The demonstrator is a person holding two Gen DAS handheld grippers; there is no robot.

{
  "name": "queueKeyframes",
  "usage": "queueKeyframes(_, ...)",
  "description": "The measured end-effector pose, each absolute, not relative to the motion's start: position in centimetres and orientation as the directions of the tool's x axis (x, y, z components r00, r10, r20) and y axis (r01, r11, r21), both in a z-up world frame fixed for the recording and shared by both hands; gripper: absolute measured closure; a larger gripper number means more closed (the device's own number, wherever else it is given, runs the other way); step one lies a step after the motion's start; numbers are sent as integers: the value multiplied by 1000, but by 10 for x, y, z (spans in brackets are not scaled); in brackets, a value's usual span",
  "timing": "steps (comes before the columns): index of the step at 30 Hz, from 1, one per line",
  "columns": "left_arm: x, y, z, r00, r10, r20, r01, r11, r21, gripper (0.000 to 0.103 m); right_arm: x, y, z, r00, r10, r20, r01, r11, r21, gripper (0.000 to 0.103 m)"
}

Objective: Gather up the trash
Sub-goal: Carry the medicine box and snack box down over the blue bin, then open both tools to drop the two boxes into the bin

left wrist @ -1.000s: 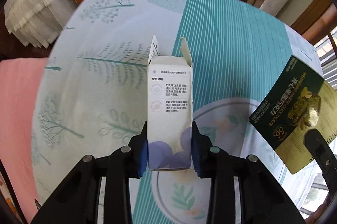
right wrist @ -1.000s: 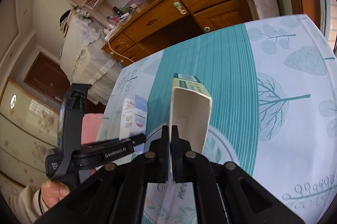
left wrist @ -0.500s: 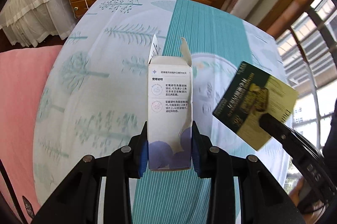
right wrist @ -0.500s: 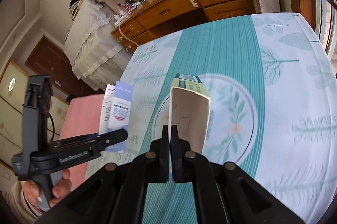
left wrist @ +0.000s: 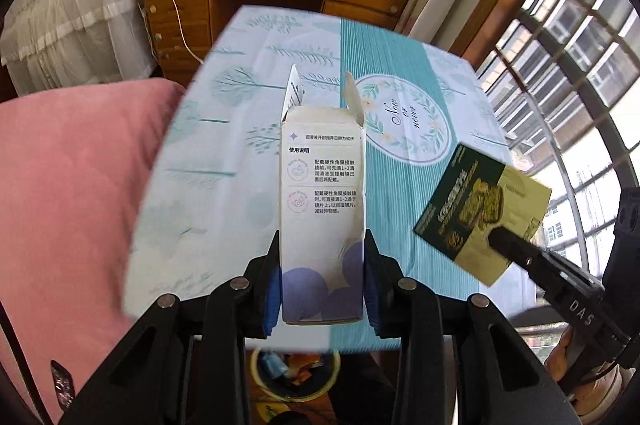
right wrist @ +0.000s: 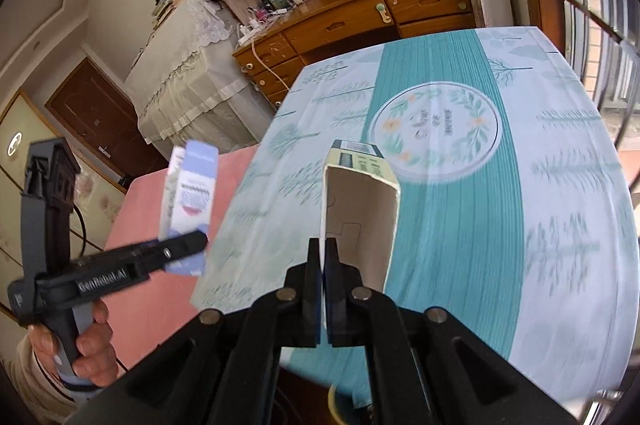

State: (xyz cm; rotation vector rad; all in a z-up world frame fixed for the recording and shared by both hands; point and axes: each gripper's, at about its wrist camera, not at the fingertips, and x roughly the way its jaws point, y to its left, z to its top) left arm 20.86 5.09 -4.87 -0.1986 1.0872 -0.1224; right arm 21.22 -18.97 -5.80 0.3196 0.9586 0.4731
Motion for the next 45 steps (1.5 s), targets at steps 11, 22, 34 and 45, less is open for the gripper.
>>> queueKeyframes(11, 78, 95, -36, 480, -197, -855, 129, 980, -154, 71, 83, -122, -39, 468, 504, -726, -278, 863, 421, 102)
queueKeyframes(22, 22, 76, -119, 302, -212, -930, 124, 975, -182, 71, 35, -113, -102, 300, 447, -843, -280, 886, 370, 102)
queueKeyframes(34, 7, 32, -300, 62, -186, -981, 21, 983, -185, 71, 13, -135, -277, 46, 405, -913, -222, 896, 386, 102)
queueKeyframes(45, 23, 14, -452, -25, -120, -993, -15, 993, -119, 70, 26, -133, -437, -59, 379, -924, -231, 895, 381, 102)
